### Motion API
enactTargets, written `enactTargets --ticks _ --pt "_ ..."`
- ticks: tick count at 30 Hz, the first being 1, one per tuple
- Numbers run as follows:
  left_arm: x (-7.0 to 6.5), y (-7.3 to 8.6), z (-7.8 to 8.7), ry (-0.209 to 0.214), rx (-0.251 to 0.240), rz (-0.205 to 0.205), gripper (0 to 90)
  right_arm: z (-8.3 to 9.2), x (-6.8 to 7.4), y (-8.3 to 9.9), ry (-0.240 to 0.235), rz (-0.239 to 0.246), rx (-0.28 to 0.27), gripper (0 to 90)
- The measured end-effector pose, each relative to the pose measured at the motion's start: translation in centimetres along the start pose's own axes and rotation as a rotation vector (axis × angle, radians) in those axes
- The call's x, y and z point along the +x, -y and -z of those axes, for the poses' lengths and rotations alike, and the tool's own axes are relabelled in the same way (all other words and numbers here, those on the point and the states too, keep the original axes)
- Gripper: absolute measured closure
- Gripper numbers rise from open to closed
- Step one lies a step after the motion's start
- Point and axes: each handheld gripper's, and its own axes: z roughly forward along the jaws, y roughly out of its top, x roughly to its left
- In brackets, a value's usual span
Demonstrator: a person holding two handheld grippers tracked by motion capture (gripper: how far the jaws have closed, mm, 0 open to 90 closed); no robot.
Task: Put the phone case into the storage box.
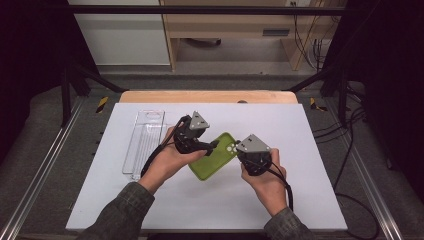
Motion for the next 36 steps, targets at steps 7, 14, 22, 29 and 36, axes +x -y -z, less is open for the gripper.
enactTargets --ticks 7,14,22,29,36 --pt "-0.23 -0.41 -0.40 0.029 0.037 -0.006 48.0 -0.29 0.54 -0.10 -0.008 0.018 0.004 87.6" --pt "-0.25 -0.48 -0.65 0.029 0.053 -0.009 54.6 -0.17 0.45 -0.12 -0.004 0.014 0.000 87.6" --pt "-0.49 -0.65 -0.76 0.036 0.054 -0.014 60.4 0.01 0.48 -0.25 -0.003 0.019 -0.003 87.6" --pt "-0.64 -0.73 -0.62 0.041 0.065 -0.019 64.9 0.04 0.82 -0.42 -0.004 0.035 -0.002 87.7" --pt "-0.36 -0.64 -0.50 0.028 0.062 -0.013 68.6 0.13 0.97 -0.73 -0.005 0.047 -0.005 87.7"
